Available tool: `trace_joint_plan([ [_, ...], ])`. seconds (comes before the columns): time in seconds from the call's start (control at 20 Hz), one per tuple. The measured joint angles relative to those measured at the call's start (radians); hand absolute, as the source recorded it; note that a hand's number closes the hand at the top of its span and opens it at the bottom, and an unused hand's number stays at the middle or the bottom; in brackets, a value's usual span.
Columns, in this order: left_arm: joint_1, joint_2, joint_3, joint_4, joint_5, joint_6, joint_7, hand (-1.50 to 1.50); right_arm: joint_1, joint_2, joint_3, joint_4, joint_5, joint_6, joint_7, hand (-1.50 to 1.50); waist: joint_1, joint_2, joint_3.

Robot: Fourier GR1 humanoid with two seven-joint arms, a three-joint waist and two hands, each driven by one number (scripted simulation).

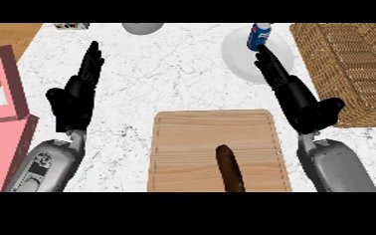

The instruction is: Pick the sweet potato from the cutting board and place it in the basket

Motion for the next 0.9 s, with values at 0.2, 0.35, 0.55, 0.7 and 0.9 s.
trace_joint_plan([
  [0.2,0.017,0.034,0.043,0.025,0.040,-0.059,0.005,0.00,-0.112,0.005,0.033,0.016,-0.007,0.082,0.005,1.50,0.014,0.022,-0.001],
  [0.35,0.032,0.049,0.055,0.065,0.075,-0.106,0.022,0.00,-0.231,-0.022,0.114,0.021,0.014,0.205,0.003,1.50,0.049,0.032,-0.006],
  [0.55,0.051,0.056,0.062,0.098,0.110,-0.147,0.042,0.00,-0.284,-0.061,0.347,-0.024,0.180,0.347,-0.064,-1.50,0.060,0.033,-0.007],
  [0.7,0.069,0.081,0.094,0.118,0.145,-0.186,0.045,0.00,-0.251,0.002,0.520,-0.052,0.338,0.299,-0.093,-1.50,0.037,0.030,-0.005],
  [0.9,0.082,0.099,0.127,0.145,0.174,-0.226,0.040,0.00,-0.208,0.134,0.714,-0.065,0.534,0.187,0.017,-1.50,0.011,0.027,-0.004],
])
